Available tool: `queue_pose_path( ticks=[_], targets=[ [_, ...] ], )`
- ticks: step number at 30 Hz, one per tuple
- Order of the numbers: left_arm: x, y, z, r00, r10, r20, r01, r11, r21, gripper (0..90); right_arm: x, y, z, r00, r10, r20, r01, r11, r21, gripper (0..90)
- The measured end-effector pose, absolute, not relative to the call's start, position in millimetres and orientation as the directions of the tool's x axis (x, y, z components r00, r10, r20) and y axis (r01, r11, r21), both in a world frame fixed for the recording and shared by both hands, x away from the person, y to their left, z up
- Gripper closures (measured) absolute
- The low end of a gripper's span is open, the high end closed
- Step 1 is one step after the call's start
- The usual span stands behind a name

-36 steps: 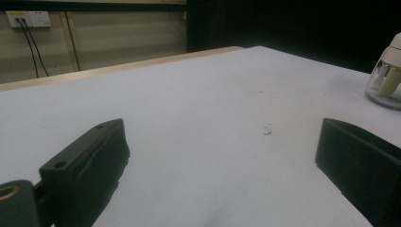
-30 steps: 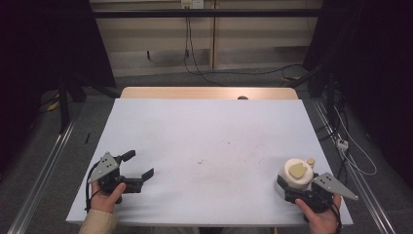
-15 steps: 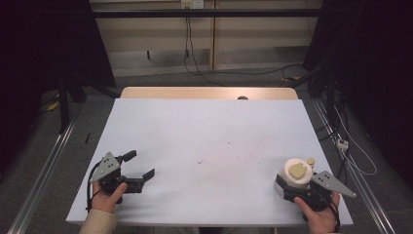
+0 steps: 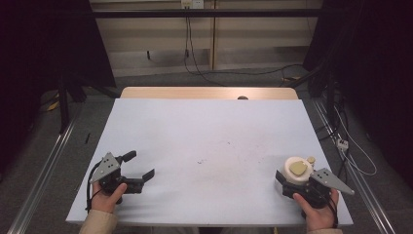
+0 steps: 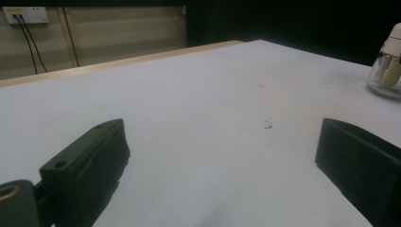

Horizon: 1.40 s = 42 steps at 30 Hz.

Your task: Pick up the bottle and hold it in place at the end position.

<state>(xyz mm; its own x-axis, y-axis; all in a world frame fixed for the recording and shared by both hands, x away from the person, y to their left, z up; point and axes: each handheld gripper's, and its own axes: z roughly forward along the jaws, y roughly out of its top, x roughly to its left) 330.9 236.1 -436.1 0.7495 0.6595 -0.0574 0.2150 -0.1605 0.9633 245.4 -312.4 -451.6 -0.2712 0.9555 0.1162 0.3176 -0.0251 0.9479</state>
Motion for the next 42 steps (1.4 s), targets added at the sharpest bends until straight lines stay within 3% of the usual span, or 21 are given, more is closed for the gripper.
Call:
queue_pose_path(
  ticks=[7, 14, 42],
  targets=[
    [331, 235, -437, 0.749, 0.659, -0.068, 0.221, -0.152, 0.963, 2.9, 244, -320, -449, -0.240, 0.961, 0.135, 0.292, -0.061, 0.955, 6.4],
    [331, 235, -437, 0.751, 0.657, -0.064, 0.218, -0.155, 0.964, 2.9, 250, -310, -442, -0.276, 0.957, 0.089, 0.263, -0.014, 0.965, 6.4],
    [331, 236, -437, 0.756, 0.651, -0.073, 0.215, -0.141, 0.967, 2.9, 291, -270, -426, -0.356, 0.932, 0.071, 0.223, 0.011, 0.975, 6.4]
  ],
)
